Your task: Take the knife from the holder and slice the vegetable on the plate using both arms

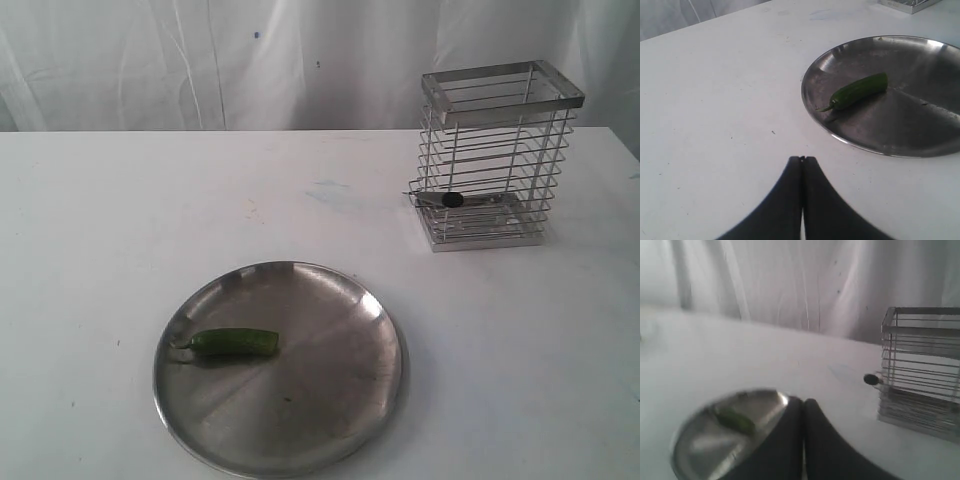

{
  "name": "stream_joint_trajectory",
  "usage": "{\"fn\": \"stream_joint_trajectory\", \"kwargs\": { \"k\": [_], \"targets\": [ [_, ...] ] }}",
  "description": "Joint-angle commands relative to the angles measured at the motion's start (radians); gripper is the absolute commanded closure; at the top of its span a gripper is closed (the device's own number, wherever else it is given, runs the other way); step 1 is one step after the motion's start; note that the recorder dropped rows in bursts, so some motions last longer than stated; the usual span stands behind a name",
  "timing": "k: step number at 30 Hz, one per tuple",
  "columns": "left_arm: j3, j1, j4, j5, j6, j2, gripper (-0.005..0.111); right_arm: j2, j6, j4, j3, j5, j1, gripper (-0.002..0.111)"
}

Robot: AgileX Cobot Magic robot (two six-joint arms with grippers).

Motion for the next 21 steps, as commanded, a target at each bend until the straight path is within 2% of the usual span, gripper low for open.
{"fn": "stream_joint_trajectory", "kwargs": {
  "k": [1,3,6,7,9,14,16,21],
  "targets": [
    [0.003,-0.001,-0.003,0.004,-0.002,-0.005,0.107,0.298,-0.256,-0.201,-0.207,0.290,0.001,0.106],
    [0.003,-0.001,-0.003,0.004,-0.002,-0.005,0.107,0.413,-0.258,-0.251,-0.275,0.277,0.031,0.097],
    [0.003,-0.001,-0.003,0.004,-0.002,-0.005,0.107,0.574,-0.282,-0.375,-0.337,0.210,0.095,0.072],
    [0.003,-0.001,-0.003,0.004,-0.002,-0.005,0.107,0.647,-0.285,-0.466,-0.354,0.185,0.114,0.060],
    [0.003,-0.001,-0.003,0.004,-0.002,-0.005,0.107,0.748,-0.285,-0.613,-0.364,0.136,0.142,0.049],
    [0.003,-0.001,-0.003,0.004,-0.002,-0.005,0.107,0.982,-0.150,-0.999,-0.386,0.046,0.177,0.049],
    [0.003,-0.001,-0.003,0.004,-0.002,-0.005,0.107,1.059,-0.086,-1.087,-0.410,0.039,0.177,0.049],
    [0.003,-0.001,-0.003,0.004,-0.002,-0.005,0.107,1.177,0.024,-1.162,-0.478,-0.013,0.177,0.049]
  ]
}}
